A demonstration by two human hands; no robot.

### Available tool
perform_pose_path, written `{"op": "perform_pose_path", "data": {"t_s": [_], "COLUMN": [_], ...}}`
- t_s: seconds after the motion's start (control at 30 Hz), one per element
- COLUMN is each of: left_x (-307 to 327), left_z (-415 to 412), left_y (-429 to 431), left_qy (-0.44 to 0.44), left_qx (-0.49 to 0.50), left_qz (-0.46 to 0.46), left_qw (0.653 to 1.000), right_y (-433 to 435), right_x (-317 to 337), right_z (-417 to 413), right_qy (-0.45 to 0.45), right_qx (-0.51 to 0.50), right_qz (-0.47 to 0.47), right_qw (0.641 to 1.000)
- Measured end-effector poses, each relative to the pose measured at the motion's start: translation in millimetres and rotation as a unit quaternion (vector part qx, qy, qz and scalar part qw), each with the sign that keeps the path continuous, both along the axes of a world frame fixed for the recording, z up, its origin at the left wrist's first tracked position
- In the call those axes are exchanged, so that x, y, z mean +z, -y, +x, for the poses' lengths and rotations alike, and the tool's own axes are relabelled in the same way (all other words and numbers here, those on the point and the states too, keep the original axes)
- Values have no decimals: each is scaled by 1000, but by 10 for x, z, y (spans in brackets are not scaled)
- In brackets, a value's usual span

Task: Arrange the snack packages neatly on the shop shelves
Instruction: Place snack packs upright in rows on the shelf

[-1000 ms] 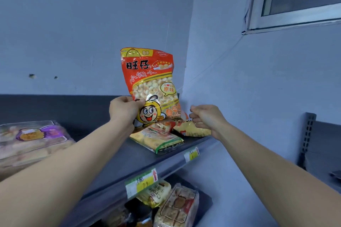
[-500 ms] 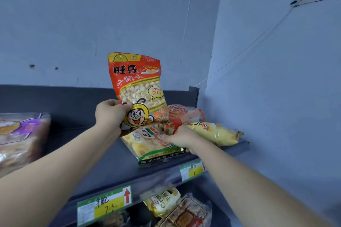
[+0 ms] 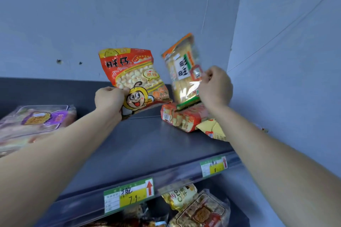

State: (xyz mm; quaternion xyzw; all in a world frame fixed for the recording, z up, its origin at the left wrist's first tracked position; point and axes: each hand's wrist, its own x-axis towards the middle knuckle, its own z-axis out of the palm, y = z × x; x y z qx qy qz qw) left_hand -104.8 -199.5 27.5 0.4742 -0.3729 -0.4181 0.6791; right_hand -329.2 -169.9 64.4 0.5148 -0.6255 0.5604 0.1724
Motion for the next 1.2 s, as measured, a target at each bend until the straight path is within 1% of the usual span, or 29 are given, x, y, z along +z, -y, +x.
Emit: {"op": "perform_pose_path", "data": {"t_s": [0.1,0.2,0.37,0.5,0.6,0.67,0.7,0.77,0.83,0.93,1.1,1.2], "left_x": [-154,-297,-504,-512,-453,-434,-417,-343,-298,-289,-337,-397], "left_z": [-52,-159,-306,-368,-385,-379,-367,-360,-354,-264,2,231], "left_y": [28,77,154,121,35,19,-11,-183,-335,-602,-1141,-1508], "left_qy": [19,71,132,151,181,236,248,219,167,141,67,58], "left_qx": [-21,-49,-108,-151,-172,-144,-126,-109,-116,-98,-32,12], "left_qz": [42,86,148,170,157,110,87,43,15,-31,-22,-27], "left_qw": [999,993,974,962,956,955,957,969,979,985,997,998], "right_y": [3,-25,-86,-134,-133,-132,-144,-177,-242,-361,-630,-835], "right_x": [36,-26,-149,-248,-321,-377,-405,-454,-489,-524,-635,-716], "right_z": [-82,-112,-128,-128,-86,-39,-9,59,151,315,590,788], "right_qy": [75,105,134,152,158,156,155,157,154,165,187,202], "right_qx": [16,41,79,100,117,125,133,160,194,255,353,408], "right_qz": [-65,-82,-59,-32,-22,-21,-21,-17,-11,-12,24,53], "right_qw": [995,990,986,983,980,980,979,974,969,953,916,889]}}
